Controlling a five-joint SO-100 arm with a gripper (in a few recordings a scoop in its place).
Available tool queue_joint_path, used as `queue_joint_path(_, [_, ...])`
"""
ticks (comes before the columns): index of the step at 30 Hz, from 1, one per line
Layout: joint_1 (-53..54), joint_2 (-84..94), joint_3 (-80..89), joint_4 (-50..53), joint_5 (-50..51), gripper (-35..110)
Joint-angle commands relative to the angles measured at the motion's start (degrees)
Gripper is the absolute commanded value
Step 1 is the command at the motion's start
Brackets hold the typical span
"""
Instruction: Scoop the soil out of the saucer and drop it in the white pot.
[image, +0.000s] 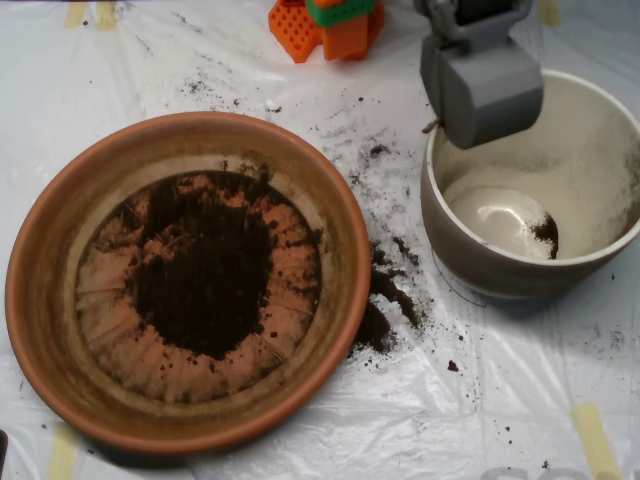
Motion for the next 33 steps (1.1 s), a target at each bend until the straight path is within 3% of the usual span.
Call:
queue_joint_path(1, [-3.7,0.2,-4.4,0.8,1.1,-1])
queue_joint_path(21, [-5.8,-1.6,1.1,-1.4,1.4,-1])
queue_joint_path(33, [-8.4,-2.7,-5.9,3.5,1.7,-1])
